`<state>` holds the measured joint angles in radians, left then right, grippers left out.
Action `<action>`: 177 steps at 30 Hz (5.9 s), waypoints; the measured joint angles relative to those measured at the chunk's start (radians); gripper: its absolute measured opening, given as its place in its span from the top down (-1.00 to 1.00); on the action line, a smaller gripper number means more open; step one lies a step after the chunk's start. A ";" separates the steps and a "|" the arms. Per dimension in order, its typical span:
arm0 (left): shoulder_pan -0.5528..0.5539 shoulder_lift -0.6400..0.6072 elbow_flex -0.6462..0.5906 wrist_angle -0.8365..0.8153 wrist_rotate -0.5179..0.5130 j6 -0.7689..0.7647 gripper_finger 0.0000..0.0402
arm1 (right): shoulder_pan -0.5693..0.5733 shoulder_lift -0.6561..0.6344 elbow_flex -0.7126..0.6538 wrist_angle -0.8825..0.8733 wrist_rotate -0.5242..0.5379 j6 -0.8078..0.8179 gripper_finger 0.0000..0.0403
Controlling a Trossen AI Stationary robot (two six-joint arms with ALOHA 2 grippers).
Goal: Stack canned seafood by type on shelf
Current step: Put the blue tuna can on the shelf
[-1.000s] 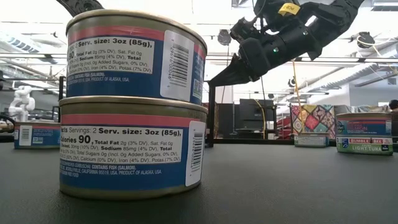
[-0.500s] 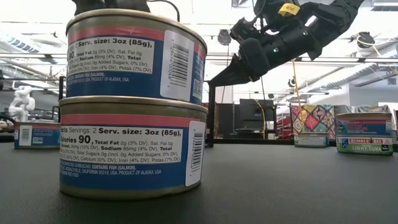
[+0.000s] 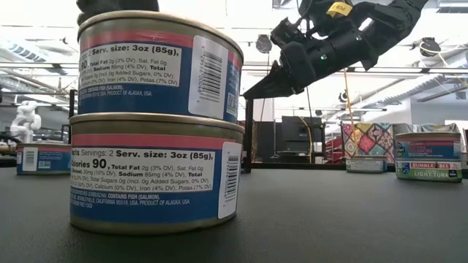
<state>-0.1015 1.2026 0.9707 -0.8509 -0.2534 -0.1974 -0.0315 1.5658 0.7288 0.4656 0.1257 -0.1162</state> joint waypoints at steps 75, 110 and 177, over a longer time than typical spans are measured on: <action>-0.406 0.148 -0.345 -0.097 -0.197 -0.580 0.94 | 0.125 0.000 0.000 0.069 -0.015 0.157 1.00; -0.289 0.150 -0.102 -0.309 -0.395 -0.399 0.97 | 0.125 0.000 0.000 0.077 -0.019 0.157 1.00; 0.868 0.096 -0.102 0.239 -0.066 0.714 0.96 | 0.122 0.000 0.000 0.057 -0.018 0.093 1.00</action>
<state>0.7660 1.2984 0.8684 -0.6118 -0.3194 0.5166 0.0910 1.5658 0.7288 0.5228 0.1074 -0.0230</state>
